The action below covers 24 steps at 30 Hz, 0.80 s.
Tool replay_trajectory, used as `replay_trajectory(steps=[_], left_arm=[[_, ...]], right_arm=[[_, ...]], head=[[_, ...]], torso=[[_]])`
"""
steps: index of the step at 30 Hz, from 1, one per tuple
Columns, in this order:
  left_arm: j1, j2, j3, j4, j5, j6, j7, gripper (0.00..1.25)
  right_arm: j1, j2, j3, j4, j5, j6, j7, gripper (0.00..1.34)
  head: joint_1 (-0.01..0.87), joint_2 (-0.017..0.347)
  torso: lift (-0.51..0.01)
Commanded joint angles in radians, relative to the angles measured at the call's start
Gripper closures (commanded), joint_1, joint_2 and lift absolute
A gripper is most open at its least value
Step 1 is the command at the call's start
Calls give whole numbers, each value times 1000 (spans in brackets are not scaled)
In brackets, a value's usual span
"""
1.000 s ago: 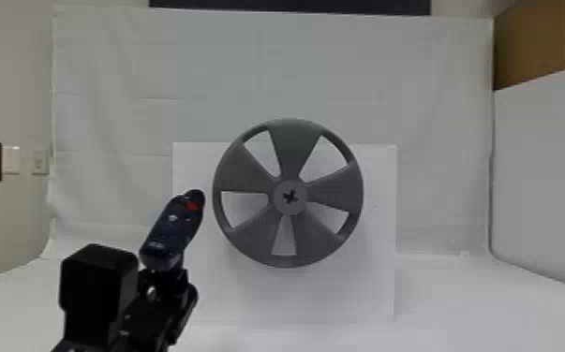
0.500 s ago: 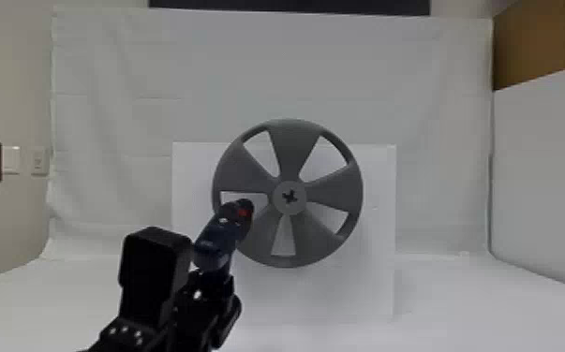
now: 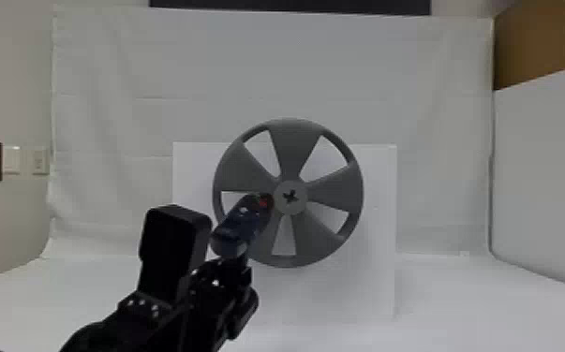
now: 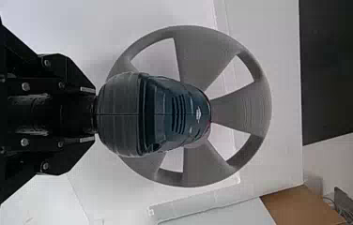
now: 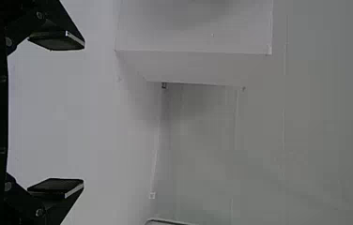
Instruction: Grasp the drill and bring into the middle of wheel
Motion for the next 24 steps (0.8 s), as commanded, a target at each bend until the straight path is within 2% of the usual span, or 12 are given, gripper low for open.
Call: replay_trajectory(steps=[1, 10, 24], left_arm=[[-28, -11, -19, 14, -12, 9, -9, 1211], [-60, -28, -30, 70, -1, 10, -33, 1211], [-97, -36, -49, 126, -12, 10, -38, 1211]], right_arm=[[-2, 2, 7, 2, 7, 0, 0, 248], [-4, 0, 12, 5, 7, 0, 0, 248], [-4, 0, 16, 6, 8, 0, 0, 248]], head=[[0, 0], [0, 0], [0, 0]], torso=[[-406], [-406], [-406]])
